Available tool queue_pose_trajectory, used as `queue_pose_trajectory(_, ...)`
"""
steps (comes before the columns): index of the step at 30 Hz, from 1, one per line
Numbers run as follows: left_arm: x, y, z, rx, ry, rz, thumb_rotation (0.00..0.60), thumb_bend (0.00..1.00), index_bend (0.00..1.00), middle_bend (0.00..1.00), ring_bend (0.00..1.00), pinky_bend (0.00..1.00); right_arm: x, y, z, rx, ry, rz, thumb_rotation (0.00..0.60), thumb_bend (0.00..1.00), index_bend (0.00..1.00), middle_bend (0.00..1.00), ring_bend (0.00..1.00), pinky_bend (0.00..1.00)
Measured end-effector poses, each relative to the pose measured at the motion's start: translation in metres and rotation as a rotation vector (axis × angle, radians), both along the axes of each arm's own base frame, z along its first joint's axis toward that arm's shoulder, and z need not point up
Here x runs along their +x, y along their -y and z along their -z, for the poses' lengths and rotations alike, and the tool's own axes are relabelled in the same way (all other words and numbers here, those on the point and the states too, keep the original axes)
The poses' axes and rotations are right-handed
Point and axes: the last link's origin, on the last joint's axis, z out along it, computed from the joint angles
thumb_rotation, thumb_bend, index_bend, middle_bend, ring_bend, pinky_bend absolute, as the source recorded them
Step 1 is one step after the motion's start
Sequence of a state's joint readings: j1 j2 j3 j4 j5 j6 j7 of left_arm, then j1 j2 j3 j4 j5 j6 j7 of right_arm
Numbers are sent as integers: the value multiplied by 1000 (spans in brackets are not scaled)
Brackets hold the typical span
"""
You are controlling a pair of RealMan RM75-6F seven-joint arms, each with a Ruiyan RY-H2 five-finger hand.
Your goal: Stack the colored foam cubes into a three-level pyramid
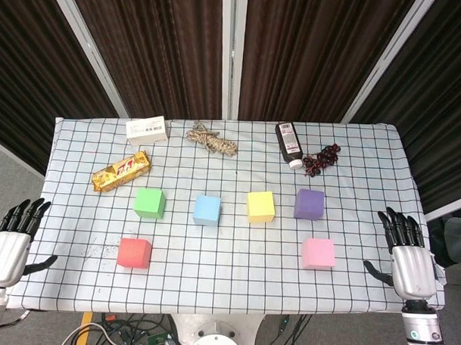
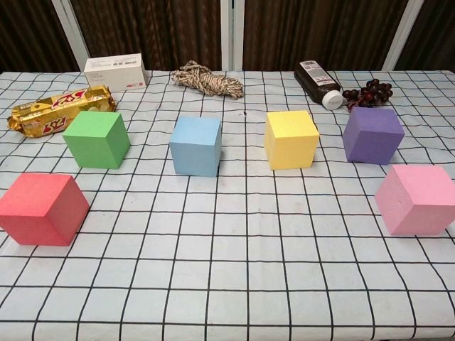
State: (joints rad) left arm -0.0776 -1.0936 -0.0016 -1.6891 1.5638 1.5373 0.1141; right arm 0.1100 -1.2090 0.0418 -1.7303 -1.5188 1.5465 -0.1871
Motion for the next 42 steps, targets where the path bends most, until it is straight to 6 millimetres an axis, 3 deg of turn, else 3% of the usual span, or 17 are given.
queue_pose_trajectory(12, 6, -14, 7, -74, 65, 12, 600, 0, 46, 34, 0, 119, 8, 2, 0, 13, 35, -15, 600, 79, 0, 0, 0, 0)
queue_pose_trajectory(25, 28, -59, 15, -139, 105, 90, 600, 0, 46, 41, 0, 120, 24, 15, -8, 16, 62, -60, 600, 79, 0, 0, 0, 0)
queue_pose_trajectory(31, 47, -92, 37, -232, 121, 118, 600, 0, 46, 46, 0, 120, 29, 24, -1, 42, 67, -50, 600, 78, 0, 0, 0, 0)
queue_pose_trajectory(38, 60, -136, 76, -317, 105, 108, 600, 0, 45, 49, 0, 120, 41, 30, -3, 48, 76, -76, 600, 79, 0, 0, 0, 0)
queue_pose_trajectory(42, 64, -149, 96, -339, 99, 103, 600, 0, 46, 50, 0, 121, 43, 30, -1, 51, 58, -75, 600, 79, 0, 0, 0, 0)
